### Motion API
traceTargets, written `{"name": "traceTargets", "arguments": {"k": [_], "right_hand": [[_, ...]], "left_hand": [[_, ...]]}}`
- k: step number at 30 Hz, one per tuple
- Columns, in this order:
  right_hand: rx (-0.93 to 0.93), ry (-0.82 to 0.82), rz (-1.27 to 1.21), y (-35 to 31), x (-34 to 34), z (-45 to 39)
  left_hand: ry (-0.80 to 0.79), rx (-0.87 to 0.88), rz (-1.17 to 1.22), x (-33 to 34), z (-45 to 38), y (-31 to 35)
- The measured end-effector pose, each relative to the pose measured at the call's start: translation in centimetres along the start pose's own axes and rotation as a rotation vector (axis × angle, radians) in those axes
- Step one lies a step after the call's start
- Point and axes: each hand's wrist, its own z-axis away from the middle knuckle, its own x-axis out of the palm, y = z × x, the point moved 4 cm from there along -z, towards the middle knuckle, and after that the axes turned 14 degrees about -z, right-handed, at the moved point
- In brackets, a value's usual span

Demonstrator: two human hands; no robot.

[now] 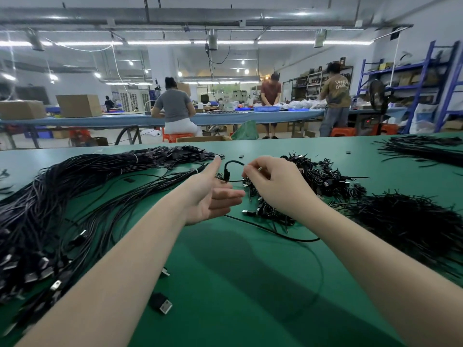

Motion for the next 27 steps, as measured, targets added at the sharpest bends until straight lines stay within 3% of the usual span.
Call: {"name": "traceTargets", "arguments": {"k": [4,11,14,16,18,21,24,27], "right_hand": [[-0.036,0.060,0.046,-0.6,0.2,0.3],[0.036,-0.249,-0.050,-0.3,3.3,1.5],[0.251,-0.425,-0.362,0.6,4.7,2.3],[0.485,-0.594,-0.576,1.5,5.1,3.2],[0.637,-0.698,-0.634,2.3,4.9,3.9],[0.681,-0.590,-0.489,2.9,3.4,3.2],[0.654,-0.383,-0.565,1.8,1.7,1.5],[0.504,-0.330,-0.627,-0.3,1.6,0.8]], "left_hand": [[-0.100,-0.073,-0.117,0.0,0.4,-0.6],[-0.041,0.208,0.196,-0.1,0.8,1.5],[-0.057,0.266,0.357,-0.2,1.5,2.7],[-0.129,0.294,0.517,-0.7,2.1,3.4],[-0.242,0.330,0.553,-1.2,3.3,4.1],[-0.369,0.279,0.115,-1.3,4.4,3.5],[-0.434,0.112,-0.425,-0.3,3.9,1.7],[-0.202,0.160,-0.393,0.5,2.9,2.0]]}}
